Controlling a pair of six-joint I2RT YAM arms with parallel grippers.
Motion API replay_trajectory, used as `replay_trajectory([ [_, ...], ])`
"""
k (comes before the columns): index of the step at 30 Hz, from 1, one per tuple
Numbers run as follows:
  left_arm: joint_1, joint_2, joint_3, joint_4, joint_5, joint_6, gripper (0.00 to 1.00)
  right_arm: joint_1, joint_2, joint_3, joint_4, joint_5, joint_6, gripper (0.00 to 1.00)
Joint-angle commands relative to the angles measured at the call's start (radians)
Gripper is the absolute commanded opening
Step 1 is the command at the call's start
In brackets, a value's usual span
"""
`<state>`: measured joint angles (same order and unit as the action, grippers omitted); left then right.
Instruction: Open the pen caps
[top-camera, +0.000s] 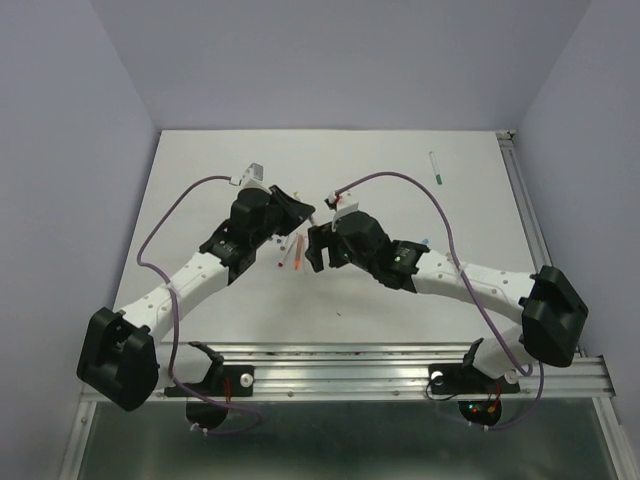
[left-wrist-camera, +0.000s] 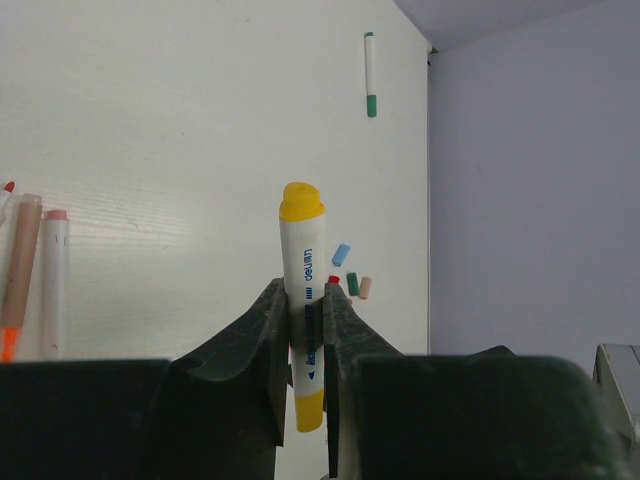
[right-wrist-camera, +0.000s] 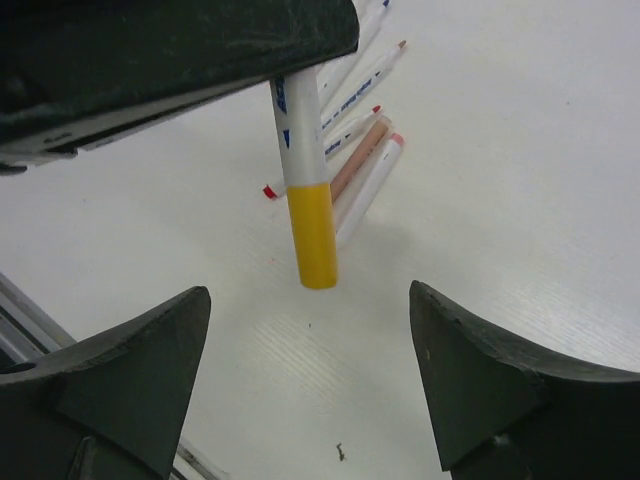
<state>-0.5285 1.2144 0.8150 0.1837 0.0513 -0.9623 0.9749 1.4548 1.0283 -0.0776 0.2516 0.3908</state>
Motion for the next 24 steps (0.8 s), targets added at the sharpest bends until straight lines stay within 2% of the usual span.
replay_trajectory([
  [1, -0.013, -0.013, 0.001, 0.036, 0.002, -0.004, 0.00, -0.015, 0.032, 0.116, 0.021, -0.015, -0.058, 0.81],
  [2, -0.014, -0.012, 0.000, 0.036, 0.002, -0.006, 0.00, -0.021, 0.047, 0.125, 0.021, -0.024, -0.058, 0.72],
  [5, -0.016, -0.009, 0.000, 0.036, 0.002, -0.006, 0.00, -0.031, 0.064, 0.151, 0.019, -0.058, -0.061, 0.61],
  [6, -0.015, -0.010, 0.001, 0.036, 0.002, -0.006, 0.00, -0.033, 0.071, 0.157, 0.019, -0.067, -0.063, 0.53],
  [11, -0.016, -0.016, 0.006, 0.034, -0.016, -0.001, 0.00, -0.039, 0.079, 0.159, -0.002, -0.147, -0.066, 0.24],
  [12, -0.016, -0.016, 0.010, 0.034, -0.019, -0.001, 0.00, -0.039, 0.076, 0.154, -0.005, -0.159, -0.067, 0.10],
  [13, -0.016, -0.016, 0.013, 0.031, -0.025, 0.002, 0.00, -0.039, 0.072, 0.147, -0.007, -0.166, -0.064, 0.01],
  [17, 0.016, 0.005, 0.047, 0.016, -0.102, 0.028, 0.00, -0.039, -0.002, 0.017, -0.002, -0.247, -0.040, 0.01],
  [20, 0.103, 0.043, 0.087, 0.016, -0.070, 0.062, 0.00, -0.036, -0.063, -0.126, 0.070, -0.385, -0.012, 0.01],
  [22, 0.200, 0.082, 0.116, 0.013, -0.077, 0.094, 0.00, -0.036, -0.146, -0.310, 0.181, -0.460, 0.000, 0.01],
  [24, 0.272, 0.109, 0.165, -0.016, -0.067, 0.109, 0.00, -0.035, -0.220, -0.440, 0.188, -0.483, 0.026, 0.01],
])
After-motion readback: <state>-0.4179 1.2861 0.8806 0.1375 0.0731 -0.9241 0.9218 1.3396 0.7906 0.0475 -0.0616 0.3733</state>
